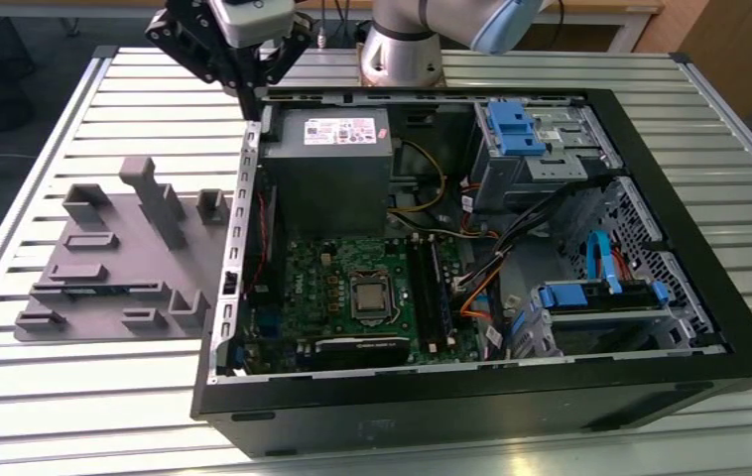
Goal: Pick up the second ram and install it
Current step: 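Reach for the second ram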
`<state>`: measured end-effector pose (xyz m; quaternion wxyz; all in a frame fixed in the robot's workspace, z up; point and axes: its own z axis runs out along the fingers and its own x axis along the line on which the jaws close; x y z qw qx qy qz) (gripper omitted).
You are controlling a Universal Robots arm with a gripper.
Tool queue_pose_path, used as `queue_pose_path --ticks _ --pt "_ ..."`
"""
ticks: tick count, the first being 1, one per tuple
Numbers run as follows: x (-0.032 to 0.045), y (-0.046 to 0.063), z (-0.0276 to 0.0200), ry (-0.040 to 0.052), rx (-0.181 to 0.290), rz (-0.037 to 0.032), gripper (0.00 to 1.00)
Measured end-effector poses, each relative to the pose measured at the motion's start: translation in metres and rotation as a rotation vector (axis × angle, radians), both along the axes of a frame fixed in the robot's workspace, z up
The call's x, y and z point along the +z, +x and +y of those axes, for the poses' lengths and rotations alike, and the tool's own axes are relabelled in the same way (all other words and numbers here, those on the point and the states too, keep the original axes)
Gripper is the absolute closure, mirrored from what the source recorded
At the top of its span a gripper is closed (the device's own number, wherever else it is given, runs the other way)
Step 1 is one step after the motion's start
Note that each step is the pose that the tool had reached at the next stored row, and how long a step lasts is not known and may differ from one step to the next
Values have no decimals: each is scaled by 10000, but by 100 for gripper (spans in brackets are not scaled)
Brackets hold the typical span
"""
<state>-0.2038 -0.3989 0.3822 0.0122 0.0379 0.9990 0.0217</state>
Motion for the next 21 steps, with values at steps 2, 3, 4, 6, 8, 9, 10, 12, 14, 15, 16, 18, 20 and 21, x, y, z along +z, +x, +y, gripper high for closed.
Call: queue_pose_path --ticks 2,3,4,6,8,9,10,12,14,15,16,18,20,21 --pt "0 -4 0 0 0 0 89" --pt "0 -6 0 0 0 0 89" --pt "0 -8 0 0 0 0 89" --pt "0 -12 0 0 0 0 89" --pt "0 -16 0 0 0 0 89" --pt "0 -18 0 0 0 0 89" --pt "0 -20 0 0 0 0 89" --pt "0 -24 0 0 0 0 89" --pt "0 -28 0 0 0 0 89" --pt "0 -30 0 0 0 0 89" --pt "0 -32 0 0 0 0 89" --pt "0 -35 0 0 0 0 89" --pt "-1 -39 0 0 0 0 89" --pt "-1 -41 0 0 -1 0 89"
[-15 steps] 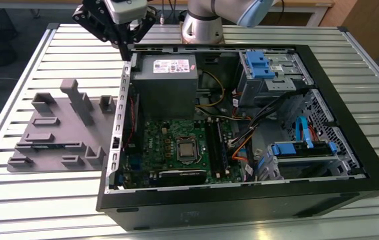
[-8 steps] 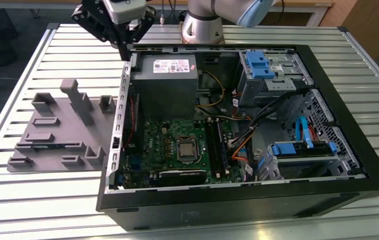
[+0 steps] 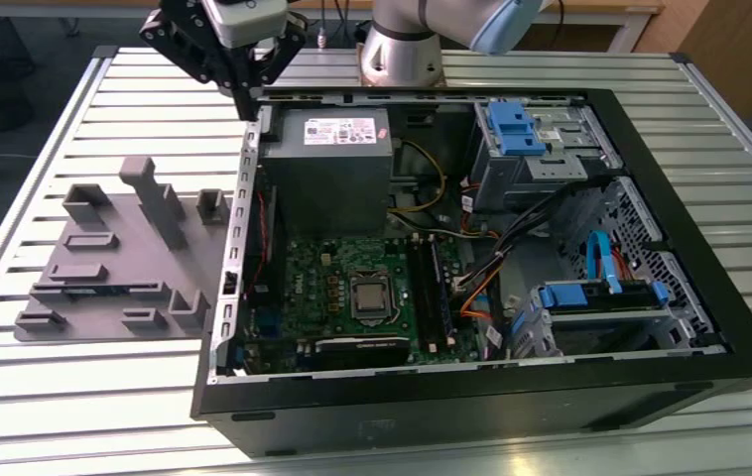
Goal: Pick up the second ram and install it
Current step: 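Reach for the second ram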
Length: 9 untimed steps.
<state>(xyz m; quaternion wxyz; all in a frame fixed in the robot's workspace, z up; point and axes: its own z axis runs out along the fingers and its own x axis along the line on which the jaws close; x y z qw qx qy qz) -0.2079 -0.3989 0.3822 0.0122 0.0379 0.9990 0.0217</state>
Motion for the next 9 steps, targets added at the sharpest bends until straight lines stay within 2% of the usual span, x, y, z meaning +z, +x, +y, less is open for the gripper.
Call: queue_pose_path --ticks 9 --pt "-1 -38 0 0 0 0 89"
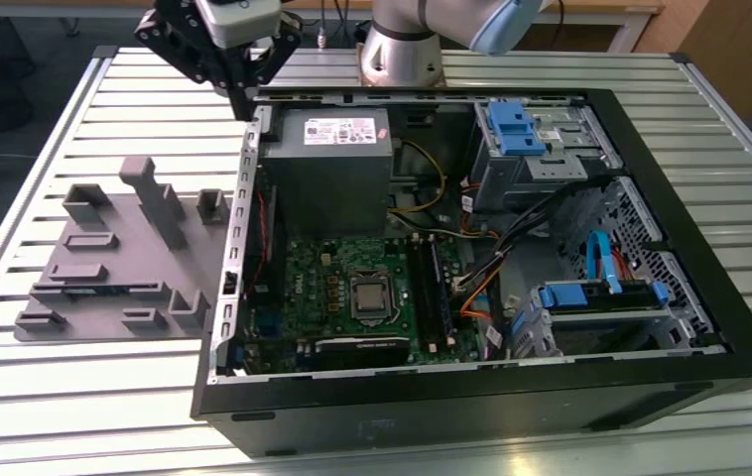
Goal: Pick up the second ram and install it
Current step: 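Reach for the second ram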
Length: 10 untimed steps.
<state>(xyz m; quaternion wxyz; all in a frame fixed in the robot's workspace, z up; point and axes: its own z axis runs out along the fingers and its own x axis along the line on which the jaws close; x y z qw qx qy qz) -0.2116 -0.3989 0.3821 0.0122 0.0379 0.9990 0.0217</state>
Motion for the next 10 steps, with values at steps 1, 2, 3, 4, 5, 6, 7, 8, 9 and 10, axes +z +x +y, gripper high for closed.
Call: queue_pose_path --ticks 1,2,3,4,5,6,7,8,9,10 --pt "0 -2 0 0 0 0 89" --pt "0 -3 0 0 0 0 89" --pt "0 -5 0 0 0 0 89" --pt "0 -7 0 0 0 0 89" --pt "0 -9 0 0 0 0 89" --pt "0 -11 0 0 0 0 89" --pt "0 -13 0 -1 0 0 89" --pt "0 -14 0 0 0 0 89" --pt "0 -16 0 0 0 0 89" --pt "0 -18 0 0 0 0 89"
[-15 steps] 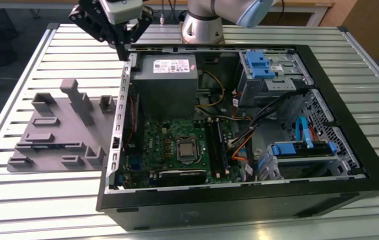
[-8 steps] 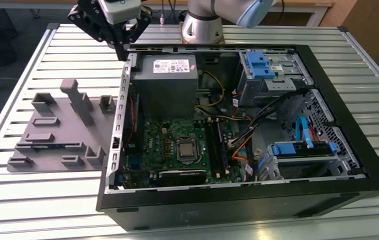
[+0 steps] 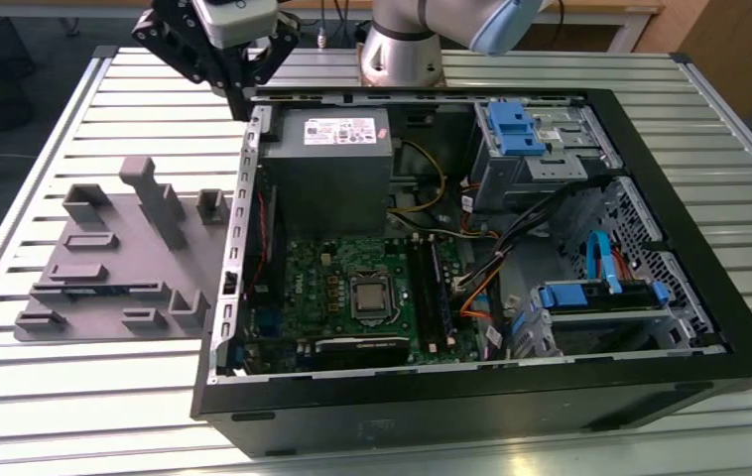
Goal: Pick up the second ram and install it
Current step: 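Reach for the second ram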
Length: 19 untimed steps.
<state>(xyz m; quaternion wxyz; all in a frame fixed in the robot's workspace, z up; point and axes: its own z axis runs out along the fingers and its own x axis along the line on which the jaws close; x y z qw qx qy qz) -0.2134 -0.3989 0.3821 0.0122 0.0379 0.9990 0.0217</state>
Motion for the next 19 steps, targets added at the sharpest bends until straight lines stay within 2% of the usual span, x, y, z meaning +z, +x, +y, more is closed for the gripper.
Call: queue_pose_path --ticks 19 --pt "0 -39 0 0 0 0 89"
